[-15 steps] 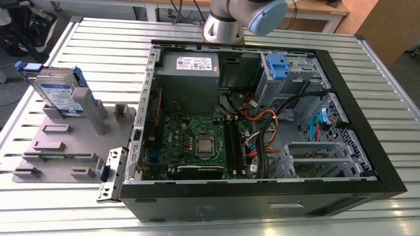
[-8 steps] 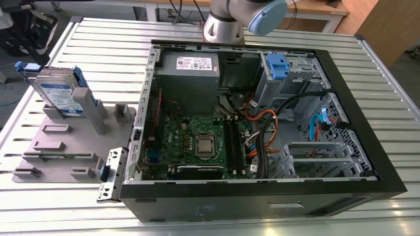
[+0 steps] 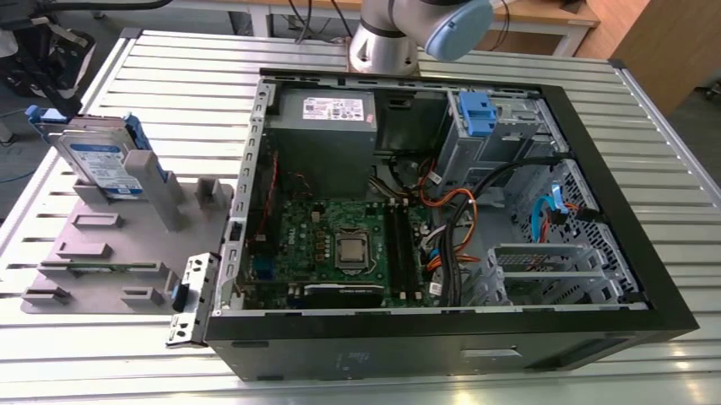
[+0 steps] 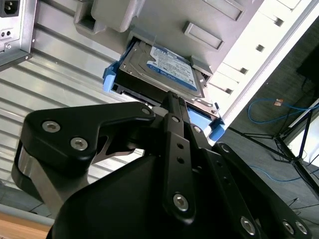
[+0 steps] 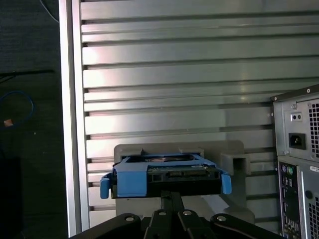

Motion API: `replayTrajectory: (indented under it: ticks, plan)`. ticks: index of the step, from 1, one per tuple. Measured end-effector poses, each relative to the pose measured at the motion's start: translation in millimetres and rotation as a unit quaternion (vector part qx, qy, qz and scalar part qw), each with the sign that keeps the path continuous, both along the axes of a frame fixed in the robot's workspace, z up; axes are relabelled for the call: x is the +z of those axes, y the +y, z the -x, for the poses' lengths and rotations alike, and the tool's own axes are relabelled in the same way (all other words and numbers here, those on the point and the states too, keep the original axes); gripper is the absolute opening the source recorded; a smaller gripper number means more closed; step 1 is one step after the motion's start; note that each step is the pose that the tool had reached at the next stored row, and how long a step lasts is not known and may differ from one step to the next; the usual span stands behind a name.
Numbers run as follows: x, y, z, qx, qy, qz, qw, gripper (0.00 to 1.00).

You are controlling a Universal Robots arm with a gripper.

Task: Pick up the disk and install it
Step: 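Reach for the disk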

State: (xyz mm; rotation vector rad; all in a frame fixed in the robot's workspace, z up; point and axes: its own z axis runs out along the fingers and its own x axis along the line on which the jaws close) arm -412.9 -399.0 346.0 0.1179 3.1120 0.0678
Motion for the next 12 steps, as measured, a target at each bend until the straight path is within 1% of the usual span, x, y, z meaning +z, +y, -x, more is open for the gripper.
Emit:
replayTrajectory:
  ticks: [3,9,12]
  plan:
    - [-0.3,0.0,0.3,0.000,0.0001,0.0001,1.00000,0.11]
    - [-5.9,0.0,2.8,0.000,0.0001,0.0001,1.00000,0.11]
    - [-6.7,0.7,2.9,0.000,0.0001,0.0001,1.00000,0.11]
